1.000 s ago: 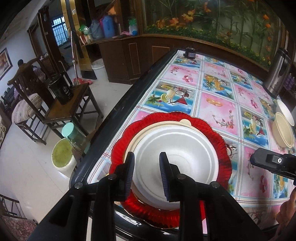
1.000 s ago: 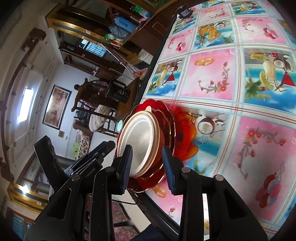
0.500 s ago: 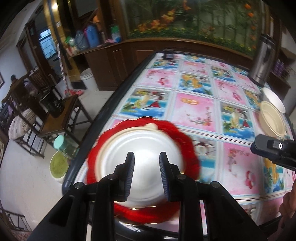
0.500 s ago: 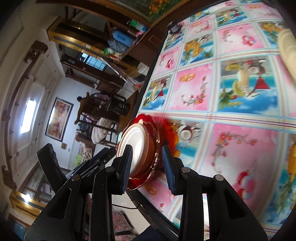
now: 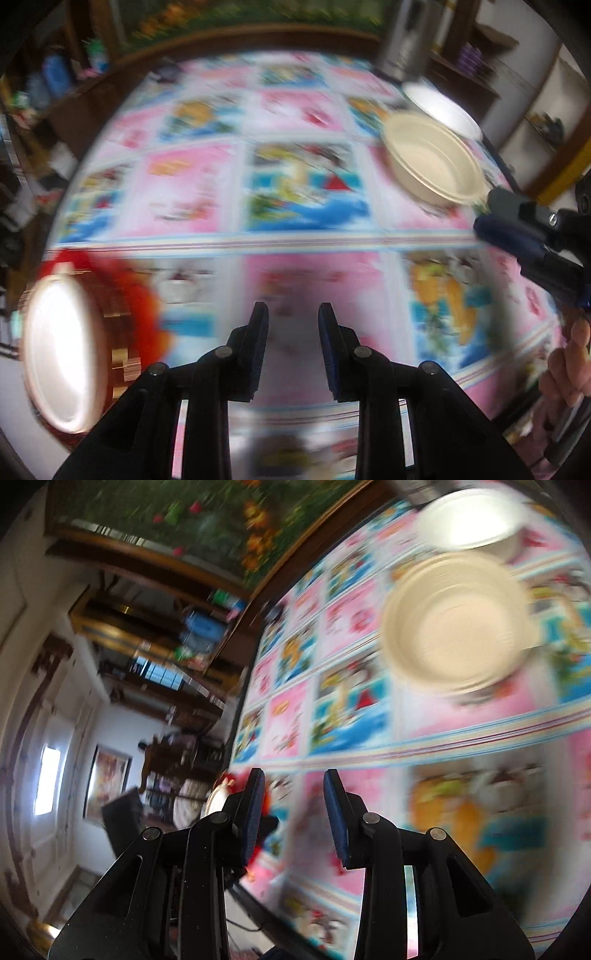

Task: Organize plates and bowls
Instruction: 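Move both tools to the beige plate beside the thermos, then grasp the beige plate rim with both tools and lift it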

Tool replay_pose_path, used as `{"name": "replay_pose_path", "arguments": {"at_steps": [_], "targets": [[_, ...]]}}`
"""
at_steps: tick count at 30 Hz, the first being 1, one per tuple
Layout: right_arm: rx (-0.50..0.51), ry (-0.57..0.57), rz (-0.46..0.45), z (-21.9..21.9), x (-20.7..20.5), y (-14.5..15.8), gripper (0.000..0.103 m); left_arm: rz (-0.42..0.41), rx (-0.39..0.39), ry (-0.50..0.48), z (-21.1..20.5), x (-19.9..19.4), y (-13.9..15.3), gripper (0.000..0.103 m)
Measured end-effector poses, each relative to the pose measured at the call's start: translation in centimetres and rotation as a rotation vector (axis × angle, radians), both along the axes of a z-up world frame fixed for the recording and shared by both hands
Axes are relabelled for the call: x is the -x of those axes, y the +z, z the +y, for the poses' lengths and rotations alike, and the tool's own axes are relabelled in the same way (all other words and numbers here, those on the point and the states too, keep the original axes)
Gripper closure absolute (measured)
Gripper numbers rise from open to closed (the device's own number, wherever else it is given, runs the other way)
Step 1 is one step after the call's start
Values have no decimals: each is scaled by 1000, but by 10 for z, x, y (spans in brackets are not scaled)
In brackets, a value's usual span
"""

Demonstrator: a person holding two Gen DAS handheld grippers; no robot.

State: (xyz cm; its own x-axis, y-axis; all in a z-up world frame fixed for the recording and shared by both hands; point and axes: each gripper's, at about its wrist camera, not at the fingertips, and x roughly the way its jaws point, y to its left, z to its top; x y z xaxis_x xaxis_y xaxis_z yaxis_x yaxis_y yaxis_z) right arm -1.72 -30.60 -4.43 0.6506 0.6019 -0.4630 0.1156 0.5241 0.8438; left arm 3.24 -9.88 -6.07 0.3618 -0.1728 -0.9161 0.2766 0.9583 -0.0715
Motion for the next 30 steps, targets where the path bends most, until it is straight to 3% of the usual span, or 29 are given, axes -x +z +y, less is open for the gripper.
{"name": "replay_pose_path", "arguments": {"at_steps": [3,7,13,19,22,24,30], "targets": [[25,-94,19,-41,13,-3,70,55,29,-18,-18,-14,-5,75],[68,-200,41,-90,20,0,70,43,14,0,-30,-31,1,75],[186,-278,104,-139,-5,4,71,44,20,36,-40,-54,14,75],[182,-266,111,-155,-41,-15,71,36,9,88,-57,-88,16,75],[144,-278,79,-151,-41,-32,71,-8,3,127,-62,-99,16,75],[169,-280,111,-150,-43,-40,71,-30,18,143,-67,-104,15,75],[155,-298,74,-151,-37,-36,71,-57,71,218,-73,-118,7,75]]}}
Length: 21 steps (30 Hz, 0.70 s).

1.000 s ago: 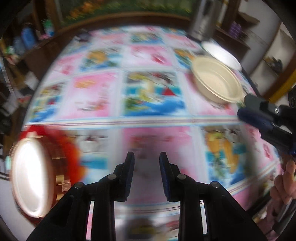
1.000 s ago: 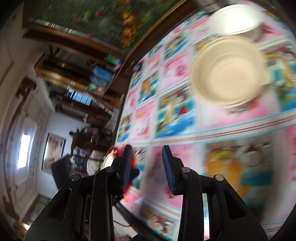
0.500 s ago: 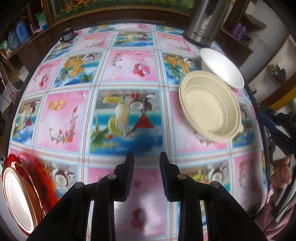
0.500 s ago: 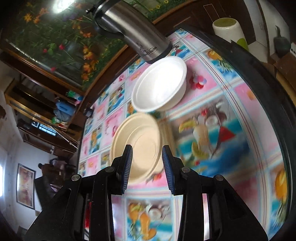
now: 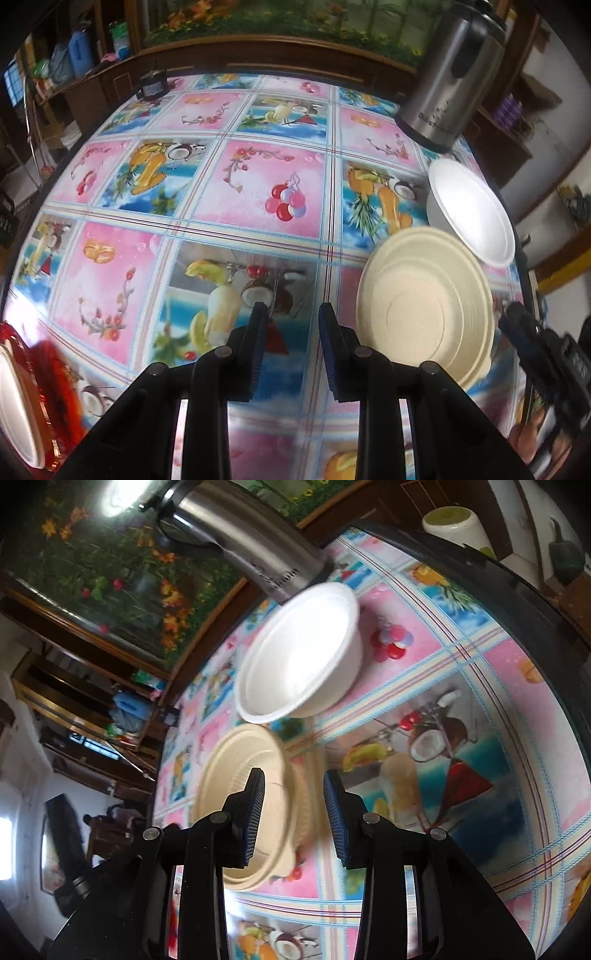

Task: Organize plates and bowls
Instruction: 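Grasp the beige plate rim with both tools and lift it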

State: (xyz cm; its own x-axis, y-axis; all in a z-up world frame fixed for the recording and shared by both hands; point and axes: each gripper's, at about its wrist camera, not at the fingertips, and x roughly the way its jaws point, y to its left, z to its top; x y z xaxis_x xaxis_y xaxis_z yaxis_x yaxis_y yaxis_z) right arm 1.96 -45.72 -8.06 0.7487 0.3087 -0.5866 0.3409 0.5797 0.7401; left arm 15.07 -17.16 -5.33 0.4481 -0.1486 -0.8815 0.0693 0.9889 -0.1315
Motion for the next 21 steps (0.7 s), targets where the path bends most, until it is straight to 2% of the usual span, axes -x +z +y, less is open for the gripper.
{"name": "replay_pose_path", "arguments": {"at_steps": [6,11,17,19,21], "targets": [[-9,37,14,9,-5,-2,71,14,80,16,-6,-7,-8,73],[7,46,10,13,-6,-1,70,20,75,15,-15,-8,-14,69],[-15,26,11,7,-4,-3,70,16,150,26,-6,-6,-3,67],[-6,22,20,7,-4,-4,70,8,180,19,-6,-5,2,61],[-12,23,31,7,-5,-6,70,-1,184,11,-9,-3,5,47]]}}
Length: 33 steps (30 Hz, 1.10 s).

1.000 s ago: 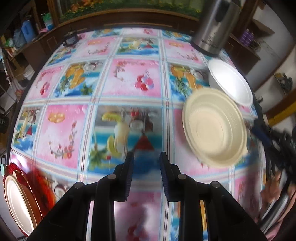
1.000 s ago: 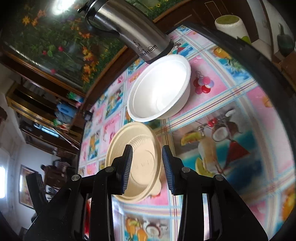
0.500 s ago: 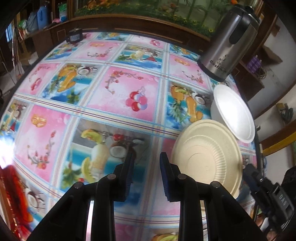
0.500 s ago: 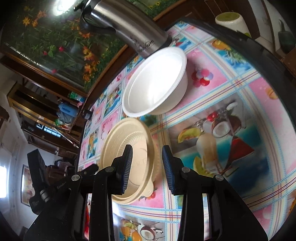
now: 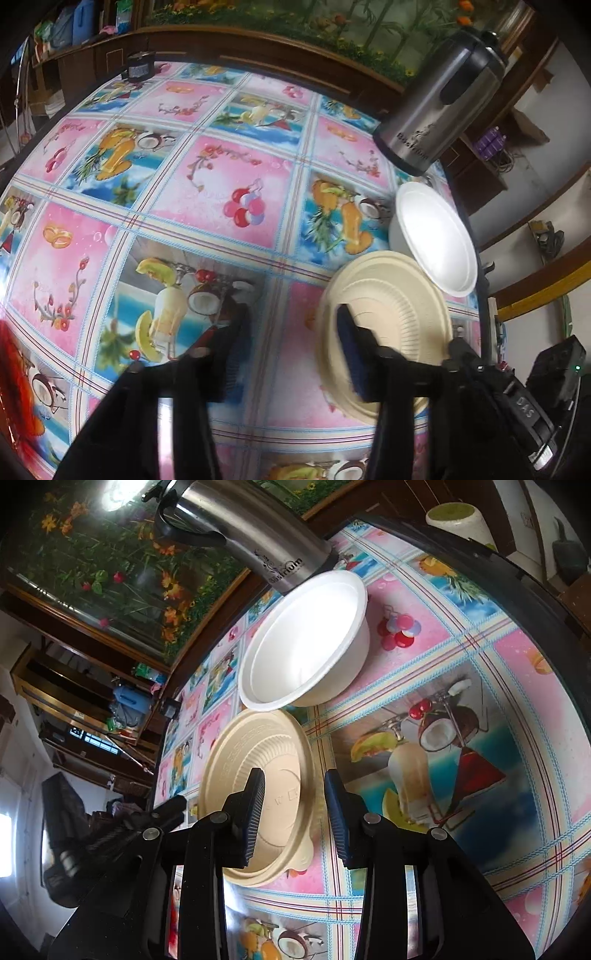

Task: Organize plates and bowls
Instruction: 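Grasp the beige plate rim with both tools and lift it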

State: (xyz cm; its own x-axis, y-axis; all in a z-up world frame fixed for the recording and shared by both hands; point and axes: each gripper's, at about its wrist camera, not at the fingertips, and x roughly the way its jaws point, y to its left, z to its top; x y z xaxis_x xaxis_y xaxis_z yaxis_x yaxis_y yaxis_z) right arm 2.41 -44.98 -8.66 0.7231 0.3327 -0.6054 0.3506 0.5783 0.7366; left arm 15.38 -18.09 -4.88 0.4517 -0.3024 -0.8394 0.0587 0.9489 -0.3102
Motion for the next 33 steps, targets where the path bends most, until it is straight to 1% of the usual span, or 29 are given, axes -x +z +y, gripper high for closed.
{"name": "replay_pose_path", "arguments": {"at_steps": [2,6,11,18,20,23,25,26,27,29,30,32,33], "targets": [[-5,0,5,-1,-1,-2,70,-1,-7,-8,-6,1,-3,47],[-16,-6,12,-3,-1,-6,70,28,8,-26,-15,-2,-15,47],[-44,4,6,-2,-3,-8,70,41,1,-37,-20,-3,-24,47],[-33,2,7,-1,-4,-8,70,10,-25,-24,-18,-3,-25,49],[-25,-2,7,-2,-3,-7,70,15,-32,-23,-18,-3,-27,50],[-17,-8,12,-2,-3,-8,70,23,-25,-29,-19,-3,-30,58],[-8,-9,18,-2,-4,-8,70,20,-31,-32,-21,-3,-30,60],[-1,-9,21,-2,-4,-8,70,21,-33,-36,-22,-2,-31,62],[5,-9,24,-1,-4,-8,70,23,-33,-36,-22,-2,-31,67],[22,-8,28,0,-5,-8,79,26,-31,-34,-21,-2,-32,74],[28,-7,29,0,-5,-7,81,25,-28,-34,-20,-1,-31,77],[40,-11,33,1,-5,-7,87,20,-24,-34,-19,-1,-30,79],[43,-7,34,2,-5,-7,88,19,-24,-34,-19,-1,-30,83]]}}
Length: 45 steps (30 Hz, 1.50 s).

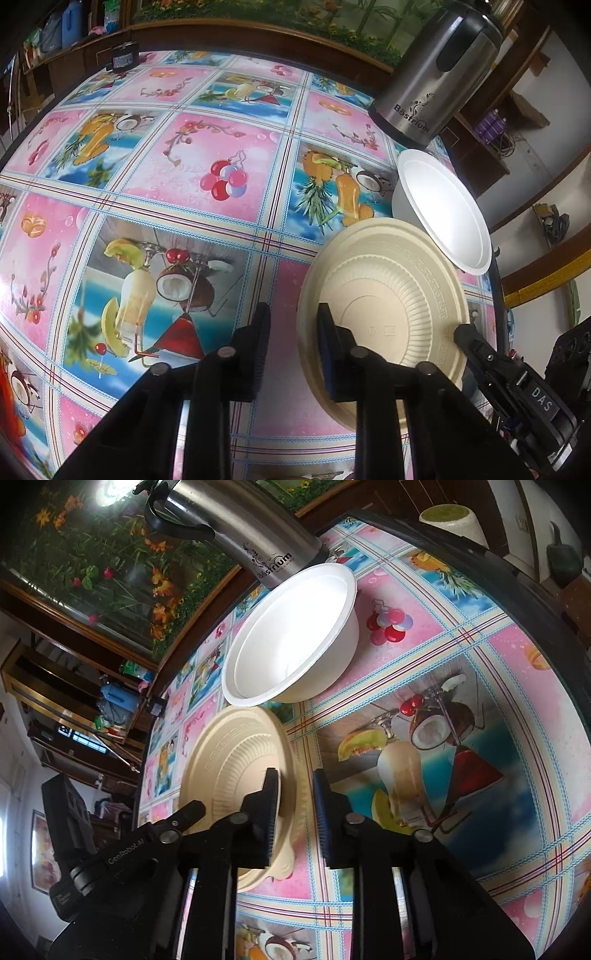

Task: Organize plates and bowls
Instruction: 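Grasp the beige plate rim with both tools and lift it, then carry the beige plate with both tools toward the red plate stack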

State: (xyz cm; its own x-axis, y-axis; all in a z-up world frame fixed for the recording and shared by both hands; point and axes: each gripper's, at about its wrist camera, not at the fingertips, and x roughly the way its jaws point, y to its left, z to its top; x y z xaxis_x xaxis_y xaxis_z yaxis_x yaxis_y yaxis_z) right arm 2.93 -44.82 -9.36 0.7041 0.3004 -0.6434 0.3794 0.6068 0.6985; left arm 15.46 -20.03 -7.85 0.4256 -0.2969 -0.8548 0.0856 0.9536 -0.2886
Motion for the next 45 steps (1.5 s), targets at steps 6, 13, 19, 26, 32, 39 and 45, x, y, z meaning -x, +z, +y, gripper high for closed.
{"name": "replay_pose_path", "arguments": {"at_steps": [6,13,19,26,32,39,45], "targets": [[32,25,-9,8,-2,4,91,-5,-12,-14,-1,2,1,91],[51,54,-22,16,-5,7,95,-1,-6,-12,7,6,1,93],[63,89,-35,25,-10,7,95,0,2,0,23,13,2,93],[55,141,-47,52,-13,5,95,-57,-44,22,48,30,10,94],[86,166,-60,84,-7,12,94,-92,-65,34,75,46,16,94],[97,183,-117,122,1,31,94,-136,-74,66,112,65,29,94],[129,230,-151,159,2,54,94,-184,-70,107,146,83,45,94]]}}
